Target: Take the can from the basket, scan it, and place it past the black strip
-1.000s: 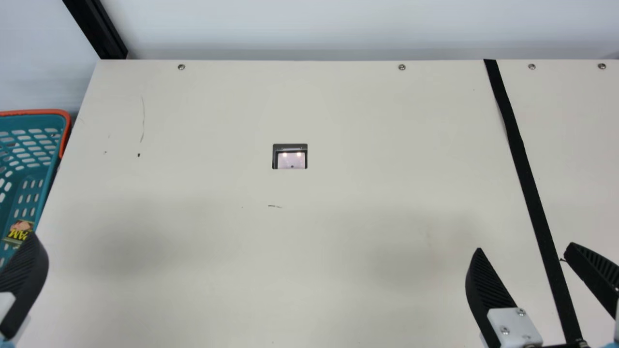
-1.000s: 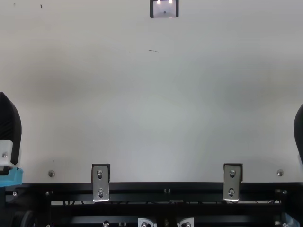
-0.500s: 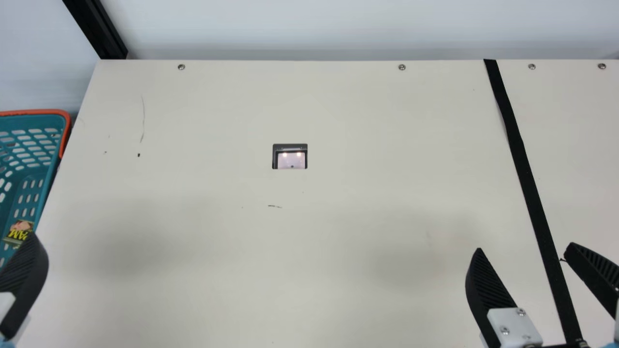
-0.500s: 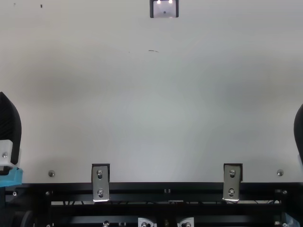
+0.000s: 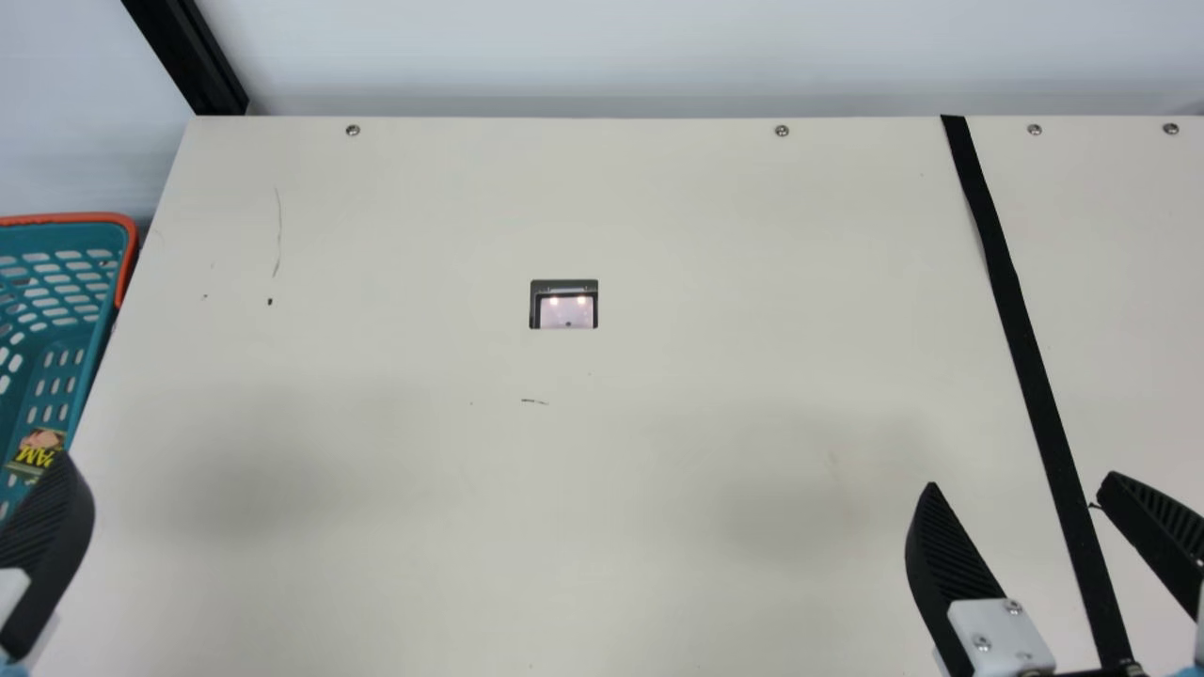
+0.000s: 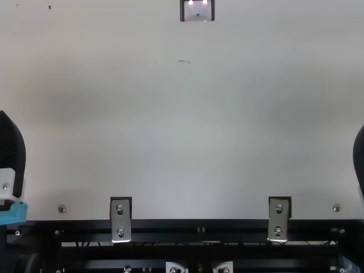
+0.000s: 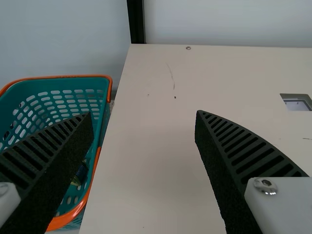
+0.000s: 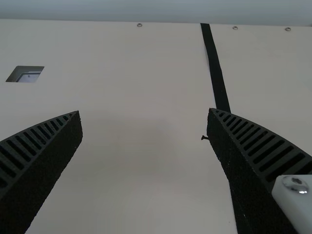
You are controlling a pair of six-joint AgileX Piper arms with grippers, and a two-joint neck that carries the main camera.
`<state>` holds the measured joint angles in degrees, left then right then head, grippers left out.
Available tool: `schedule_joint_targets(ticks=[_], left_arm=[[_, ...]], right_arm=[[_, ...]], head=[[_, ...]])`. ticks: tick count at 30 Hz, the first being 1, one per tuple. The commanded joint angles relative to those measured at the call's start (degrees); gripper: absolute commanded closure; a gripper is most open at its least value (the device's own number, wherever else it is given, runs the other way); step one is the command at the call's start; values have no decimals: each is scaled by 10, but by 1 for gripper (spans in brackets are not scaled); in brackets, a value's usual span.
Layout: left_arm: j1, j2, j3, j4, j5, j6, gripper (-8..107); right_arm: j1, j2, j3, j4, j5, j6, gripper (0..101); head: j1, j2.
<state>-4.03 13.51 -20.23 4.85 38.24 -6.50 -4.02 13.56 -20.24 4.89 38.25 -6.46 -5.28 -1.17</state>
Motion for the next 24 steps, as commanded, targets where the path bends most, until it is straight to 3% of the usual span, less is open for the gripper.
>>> schedule_joint_targets(ticks=[1,12,24], left_arm=[[0,0,0,0,0,0,9],[0,0,0,0,0,0,9],[0,0,0,0,0,0,9]], right_arm=[[0,0,0,0,0,0,0],[0,0,0,0,0,0,0],[0,0,0,0,0,0,0]], head=[[-20,5],[-19,35],[-13,157]])
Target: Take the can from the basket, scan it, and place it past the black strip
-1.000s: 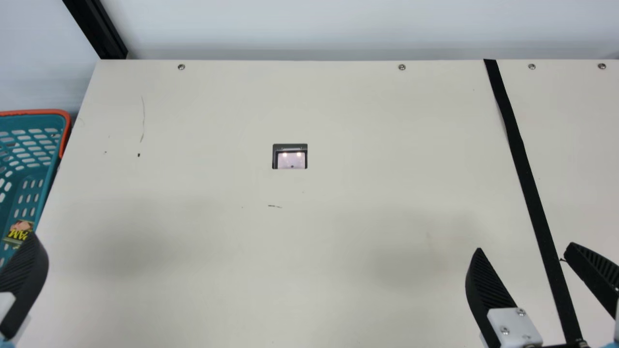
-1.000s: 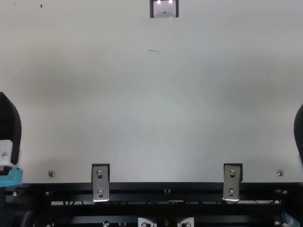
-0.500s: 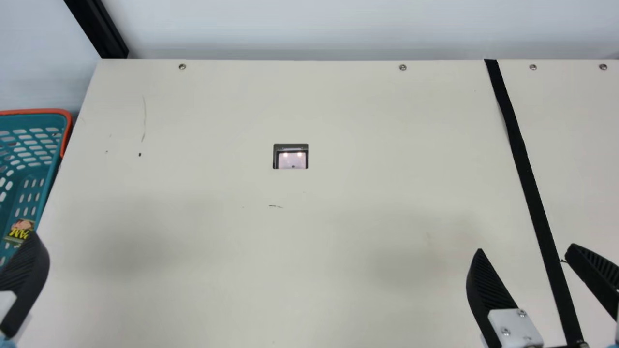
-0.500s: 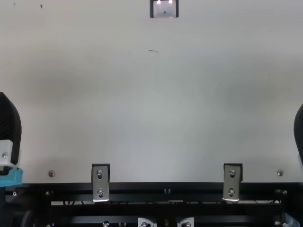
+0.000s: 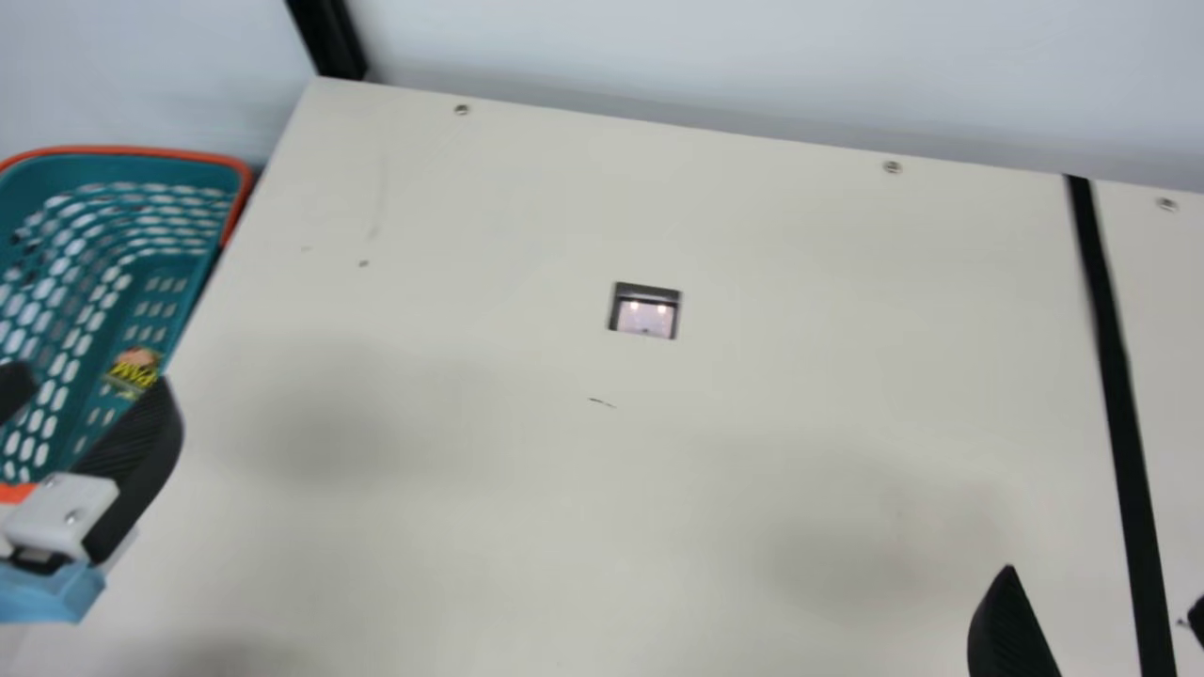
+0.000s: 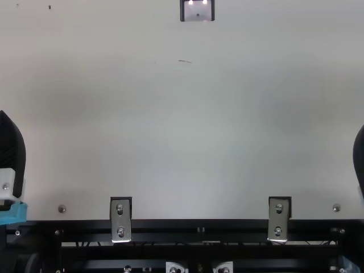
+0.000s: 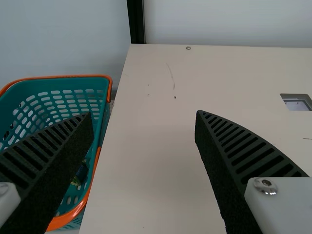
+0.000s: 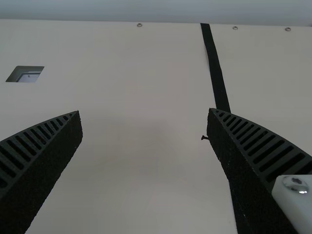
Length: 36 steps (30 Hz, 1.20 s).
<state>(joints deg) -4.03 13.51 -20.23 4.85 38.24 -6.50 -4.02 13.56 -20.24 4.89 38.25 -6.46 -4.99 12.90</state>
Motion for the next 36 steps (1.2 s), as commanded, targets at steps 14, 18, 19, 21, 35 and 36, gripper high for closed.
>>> schedule_joint_targets(ticks=[14,18,19,21,35,36], left_arm=[[0,0,0,0,0,0,9],[0,0,0,0,0,0,9],[0,0,0,0,0,0,9],[0,0,0,0,0,0,9],[-3,-1,0,-2,3,3,9],[-6,-2,1,-4,5,3,9]], right_arm=[[0,0,0,0,0,0,0],[0,0,0,0,0,0,0],[0,0,0,0,0,0,0],[0,0,0,0,0,0,0],[0,0,0,0,0,0,0],[0,0,0,0,0,0,0]], head=[[-35,142],[-51,165],[-55,170],[-64,180],[-64,180],[-64,180]])
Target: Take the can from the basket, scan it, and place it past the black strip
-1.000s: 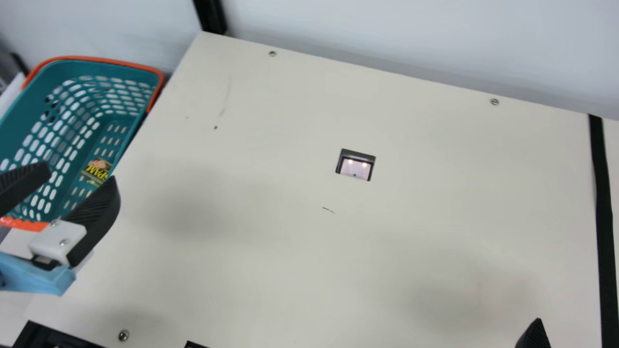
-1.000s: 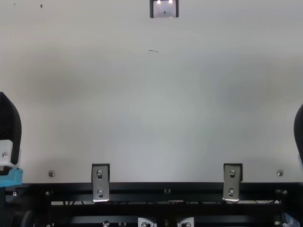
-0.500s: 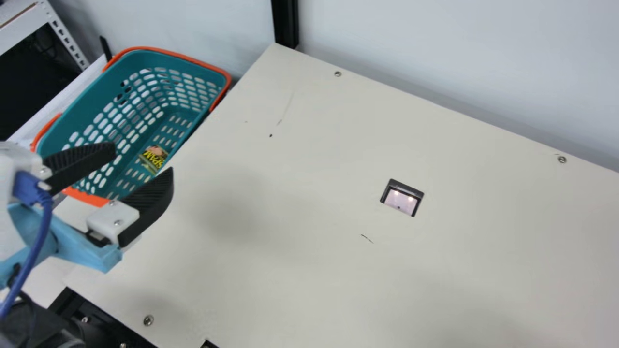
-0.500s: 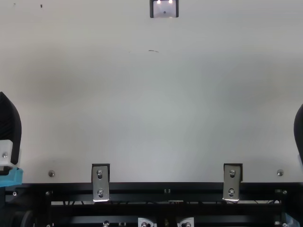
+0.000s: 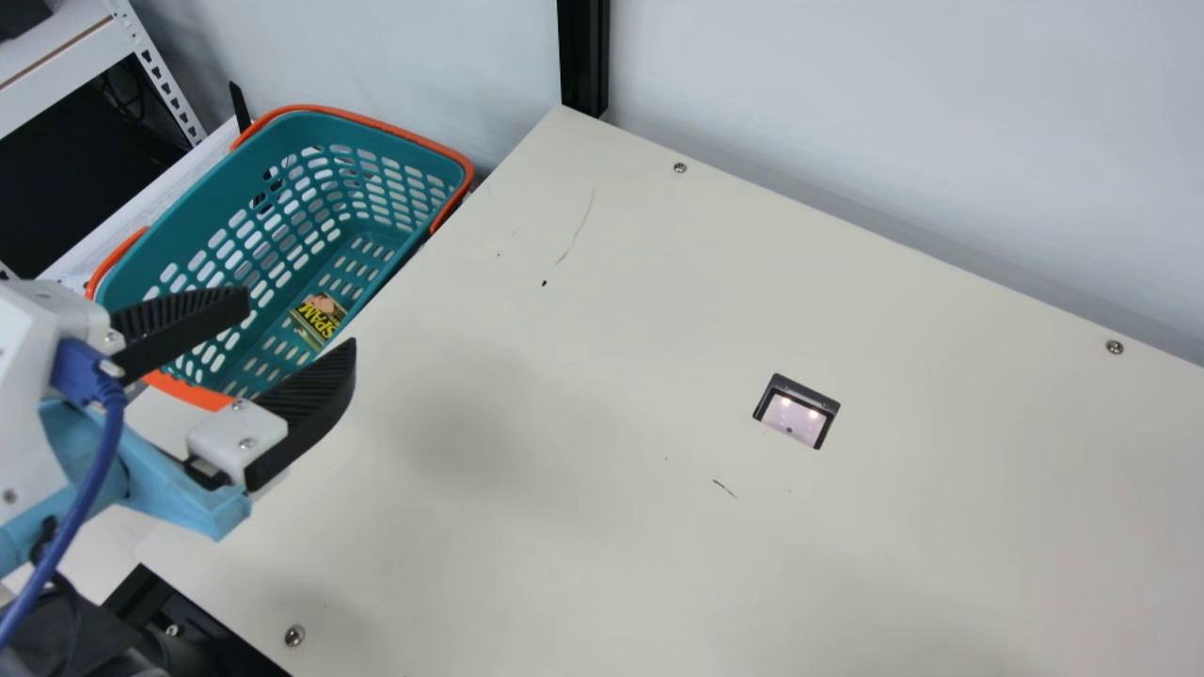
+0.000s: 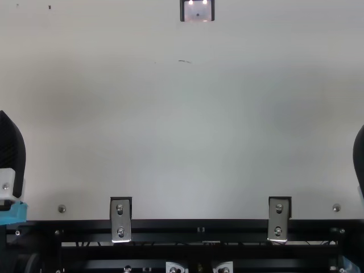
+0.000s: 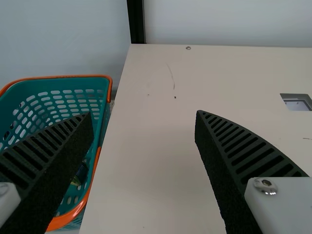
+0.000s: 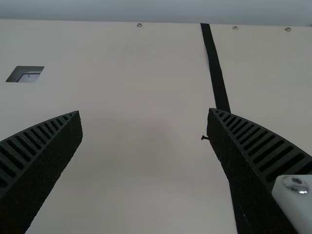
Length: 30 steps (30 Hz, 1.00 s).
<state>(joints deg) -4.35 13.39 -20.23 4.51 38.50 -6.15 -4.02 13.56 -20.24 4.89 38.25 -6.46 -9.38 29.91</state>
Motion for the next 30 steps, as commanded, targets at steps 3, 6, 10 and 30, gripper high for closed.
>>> schedule_joint_targets(ticks=[3,6,10,30], left_arm=[[-7,-3,1,-7,12,4,9],[-5,3,-7,-12,14,0,9],[9,35,-33,-15,1,-15,9],[153,317,-246,24,-17,-88,9]], right_arm=[[0,0,0,0,0,0,0],[0,0,0,0,0,0,0],[0,0,0,0,0,0,0],[0,0,0,0,0,0,0]], head=[[-20,10],[-20,10],[-20,10],[-20,10]])
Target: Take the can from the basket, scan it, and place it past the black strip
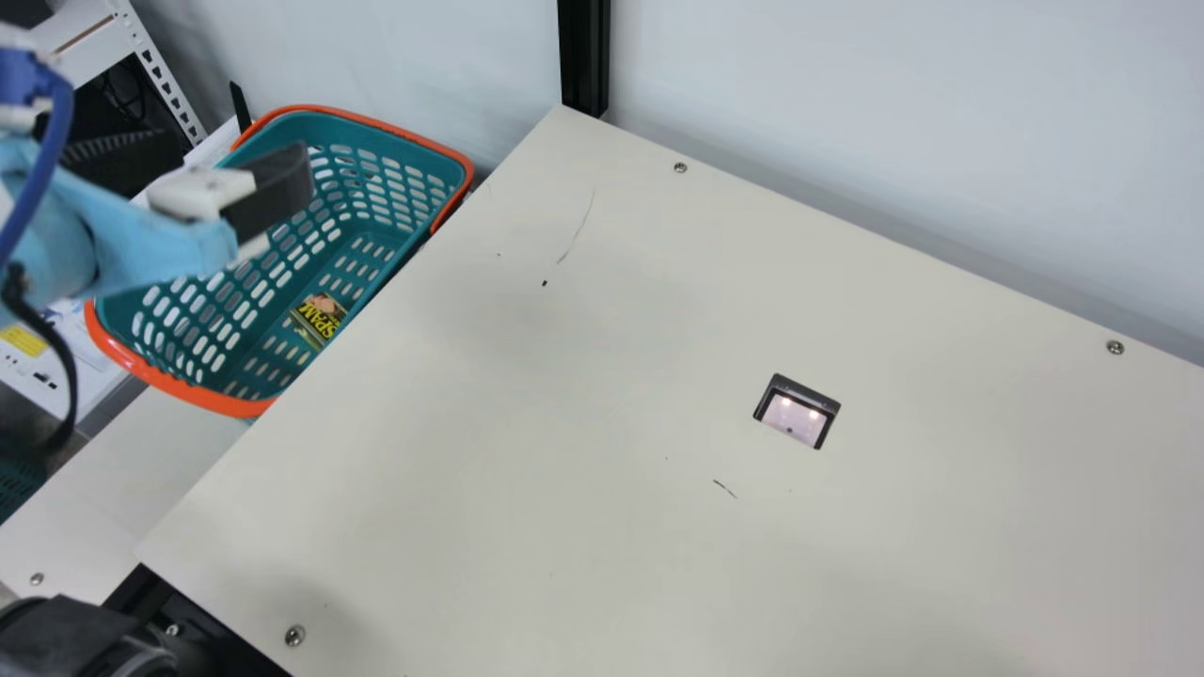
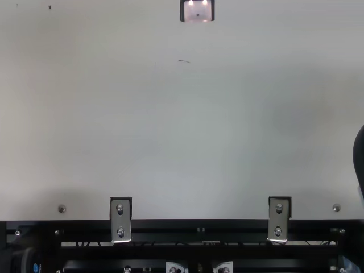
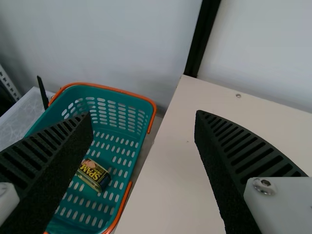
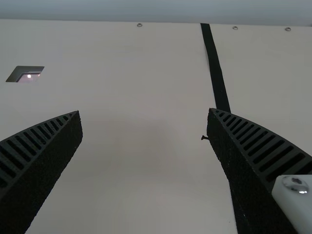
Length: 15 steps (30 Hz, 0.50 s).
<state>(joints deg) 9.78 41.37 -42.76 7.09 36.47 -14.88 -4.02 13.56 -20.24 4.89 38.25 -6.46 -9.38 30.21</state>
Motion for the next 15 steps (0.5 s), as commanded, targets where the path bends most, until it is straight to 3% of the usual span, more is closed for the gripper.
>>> schedule_joint_targets(ticks=[1,8,15], left_arm=[[21,52,-29,-5,6,-2,9],[79,157,-82,-30,22,-1,9],[121,258,-103,-34,10,-8,9]], right_arm=[[0,0,0,0,0,0,0],[0,0,0,0,0,0,0],[0,0,0,0,0,0,0]], head=[[-20,7],[-20,7],[-20,7]])
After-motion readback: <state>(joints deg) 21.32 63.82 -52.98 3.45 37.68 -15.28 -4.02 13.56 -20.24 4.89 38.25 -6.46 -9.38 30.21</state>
